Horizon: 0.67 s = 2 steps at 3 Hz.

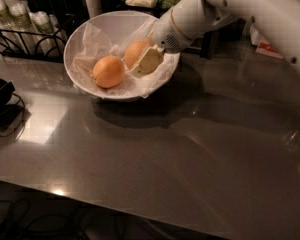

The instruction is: Pick orange from white bowl

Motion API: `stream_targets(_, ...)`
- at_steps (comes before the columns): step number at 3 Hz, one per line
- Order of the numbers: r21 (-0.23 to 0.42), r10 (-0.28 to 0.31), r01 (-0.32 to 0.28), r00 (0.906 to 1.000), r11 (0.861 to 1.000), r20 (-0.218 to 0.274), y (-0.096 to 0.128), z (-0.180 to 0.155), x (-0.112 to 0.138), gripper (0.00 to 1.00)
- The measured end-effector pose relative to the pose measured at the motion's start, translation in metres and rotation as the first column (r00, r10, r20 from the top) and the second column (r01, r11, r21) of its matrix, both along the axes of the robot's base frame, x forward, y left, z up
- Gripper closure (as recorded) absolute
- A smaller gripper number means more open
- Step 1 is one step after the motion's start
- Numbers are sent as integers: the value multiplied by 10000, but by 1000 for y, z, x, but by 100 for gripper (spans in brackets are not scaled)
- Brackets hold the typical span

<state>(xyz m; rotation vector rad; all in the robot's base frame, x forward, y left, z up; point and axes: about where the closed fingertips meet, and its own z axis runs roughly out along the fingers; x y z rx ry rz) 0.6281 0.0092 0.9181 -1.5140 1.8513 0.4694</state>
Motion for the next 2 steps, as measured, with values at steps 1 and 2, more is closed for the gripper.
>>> stream_targets(1, 690, 159, -229, 9948, 9974, 1006, -13, 54, -9, 100)
stream_targets(2, 690, 159, -229, 9948, 9974, 1006, -13, 54, -9, 100)
